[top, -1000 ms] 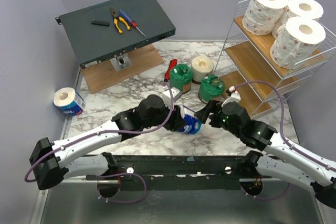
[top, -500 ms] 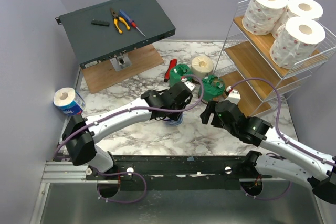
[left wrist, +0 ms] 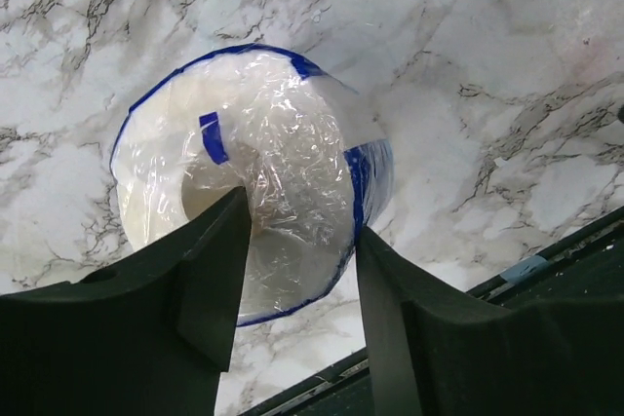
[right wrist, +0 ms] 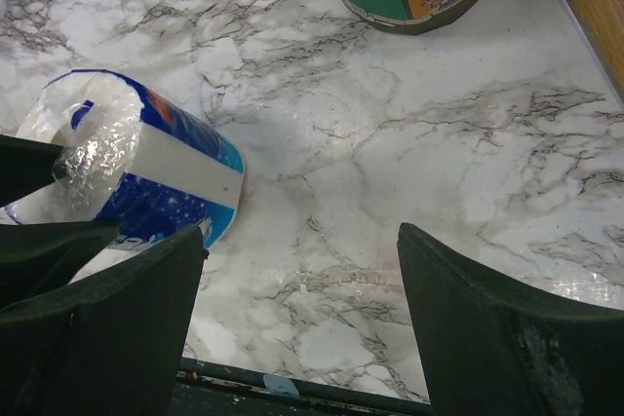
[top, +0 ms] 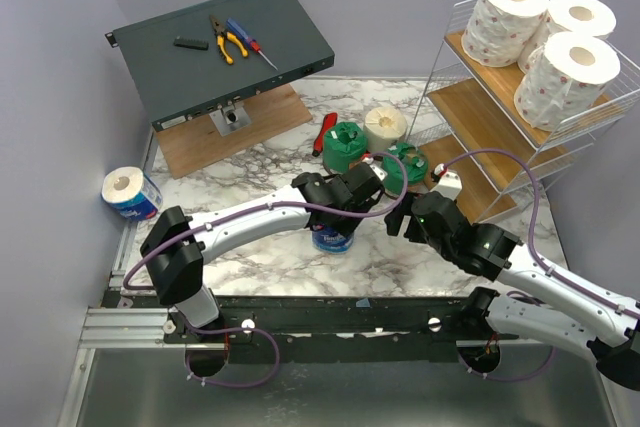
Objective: Place and organize the paper towels onto the shelf
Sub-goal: Adjust the paper towel at the center of the board, then pick up the paper towel from the center of the board.
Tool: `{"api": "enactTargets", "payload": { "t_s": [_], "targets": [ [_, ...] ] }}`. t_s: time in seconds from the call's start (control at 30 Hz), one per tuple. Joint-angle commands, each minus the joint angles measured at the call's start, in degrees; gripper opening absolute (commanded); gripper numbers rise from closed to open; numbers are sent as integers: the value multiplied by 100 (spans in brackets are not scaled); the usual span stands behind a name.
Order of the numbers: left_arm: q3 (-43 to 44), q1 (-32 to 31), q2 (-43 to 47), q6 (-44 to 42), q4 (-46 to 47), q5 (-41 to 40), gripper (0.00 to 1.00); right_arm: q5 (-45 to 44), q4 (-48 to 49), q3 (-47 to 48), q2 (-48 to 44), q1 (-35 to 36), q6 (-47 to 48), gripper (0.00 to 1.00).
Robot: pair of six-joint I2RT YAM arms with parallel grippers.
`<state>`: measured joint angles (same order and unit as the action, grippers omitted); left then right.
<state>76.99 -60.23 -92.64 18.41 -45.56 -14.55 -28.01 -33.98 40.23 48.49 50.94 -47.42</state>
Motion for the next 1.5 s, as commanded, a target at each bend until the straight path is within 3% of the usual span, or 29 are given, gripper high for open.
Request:
{"api": "enactTargets", "payload": {
  "t_s": [0.0, 0.27, 0.47, 0.63, 0.83, 1.1, 1.47],
  "targets": [
    [264, -64, -47, -81, 12, -174, 53, -254, -109, 53, 30, 37, 99, 83],
    [194, -94, 755, 121, -134, -509, 77, -127, -9, 171, 24, 31, 445, 84],
    [-682, -38, 2218, 693, 264, -1048, 88, 903, 765, 552, 229, 31, 1370, 81],
    [-2345, 493, 4004, 1622, 1304, -1025, 90, 1240, 901, 1410, 1289, 191, 1926, 78],
    [-3729, 1115, 5479, 2304, 1826, -847, 90, 662, 630, 2358, 2678, 901, 2363, 76],
    [-4412, 1154, 6553, 2625, 1688, -1420, 90, 685, 770, 2715, 3544, 1086, 2521, 75],
    [-4843, 1168, 7052, 2913, 1498, -1663, 89, 663, 1173, 3011, 4157, 1168, 2601, 72]
  ]
}}
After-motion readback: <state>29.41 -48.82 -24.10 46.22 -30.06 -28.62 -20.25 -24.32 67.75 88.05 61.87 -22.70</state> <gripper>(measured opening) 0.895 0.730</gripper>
